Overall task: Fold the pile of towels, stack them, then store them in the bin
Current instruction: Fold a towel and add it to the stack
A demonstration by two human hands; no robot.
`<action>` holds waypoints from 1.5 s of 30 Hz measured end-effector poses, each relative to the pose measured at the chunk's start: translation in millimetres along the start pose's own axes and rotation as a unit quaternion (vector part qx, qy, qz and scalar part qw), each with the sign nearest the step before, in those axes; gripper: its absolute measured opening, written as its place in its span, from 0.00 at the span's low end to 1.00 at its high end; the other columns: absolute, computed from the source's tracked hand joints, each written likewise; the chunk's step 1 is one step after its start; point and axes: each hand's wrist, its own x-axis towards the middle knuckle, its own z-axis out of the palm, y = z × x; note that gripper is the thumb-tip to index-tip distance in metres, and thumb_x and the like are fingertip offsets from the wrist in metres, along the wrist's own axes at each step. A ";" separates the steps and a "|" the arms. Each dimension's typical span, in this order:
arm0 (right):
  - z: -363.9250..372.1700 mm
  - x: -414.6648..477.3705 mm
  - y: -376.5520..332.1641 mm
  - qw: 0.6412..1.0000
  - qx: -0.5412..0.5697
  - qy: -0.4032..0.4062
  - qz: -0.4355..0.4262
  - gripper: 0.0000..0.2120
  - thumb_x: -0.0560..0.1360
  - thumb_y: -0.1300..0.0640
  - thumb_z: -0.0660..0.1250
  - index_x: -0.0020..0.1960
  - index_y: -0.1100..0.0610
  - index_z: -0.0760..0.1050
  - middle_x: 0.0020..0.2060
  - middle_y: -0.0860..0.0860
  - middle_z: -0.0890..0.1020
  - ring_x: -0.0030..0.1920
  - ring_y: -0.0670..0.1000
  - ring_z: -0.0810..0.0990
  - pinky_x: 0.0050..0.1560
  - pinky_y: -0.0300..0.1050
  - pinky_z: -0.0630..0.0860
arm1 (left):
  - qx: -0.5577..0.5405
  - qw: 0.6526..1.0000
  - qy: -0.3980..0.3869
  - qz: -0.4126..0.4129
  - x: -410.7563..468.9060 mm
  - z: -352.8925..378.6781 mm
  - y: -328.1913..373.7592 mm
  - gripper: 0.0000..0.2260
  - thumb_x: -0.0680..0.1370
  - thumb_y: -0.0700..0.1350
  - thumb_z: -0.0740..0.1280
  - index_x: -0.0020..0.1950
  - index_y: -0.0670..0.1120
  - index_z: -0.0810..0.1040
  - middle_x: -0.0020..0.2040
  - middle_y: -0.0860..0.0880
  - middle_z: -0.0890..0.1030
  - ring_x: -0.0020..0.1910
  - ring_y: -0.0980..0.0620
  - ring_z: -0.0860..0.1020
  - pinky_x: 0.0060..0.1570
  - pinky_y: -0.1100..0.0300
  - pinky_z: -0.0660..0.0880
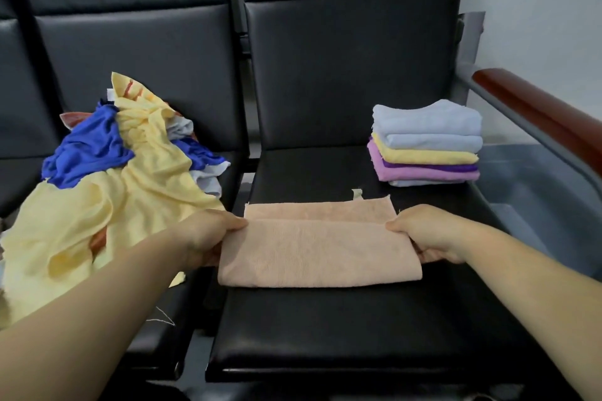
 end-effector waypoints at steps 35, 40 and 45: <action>5.5 33.5 -18.5 0.975 0.009 0.184 -0.126 0.18 0.77 0.41 0.71 0.41 0.56 0.78 0.38 0.55 0.76 0.40 0.53 0.74 0.44 0.50 0.69 | 0.310 0.895 0.249 0.202 51.4 21.4 5.8 0.09 0.82 0.50 0.63 0.49 0.45 0.73 0.40 0.49 0.78 0.37 0.54 0.74 0.32 0.62 0.64; 4.0 23.5 -22.6 0.976 0.125 0.139 -0.112 0.27 0.68 0.35 0.74 0.46 0.61 0.82 0.46 0.57 0.87 0.50 0.54 0.85 0.58 0.53 0.79 | 0.279 0.908 0.248 0.191 39.0 29.6 12.1 0.18 0.81 0.49 0.63 0.68 0.43 0.68 0.47 0.48 0.81 0.41 0.54 0.76 0.34 0.60 0.67; 2.9 12.9 -25.0 0.969 0.106 0.168 -0.147 0.14 0.77 0.44 0.73 0.46 0.54 0.77 0.46 0.50 0.80 0.52 0.54 0.79 0.54 0.50 0.76 | 0.351 0.881 0.262 0.181 26.7 42.9 11.3 0.23 0.79 0.55 0.67 0.69 0.44 0.69 0.66 0.42 0.70 0.63 0.41 0.73 0.59 0.51 0.71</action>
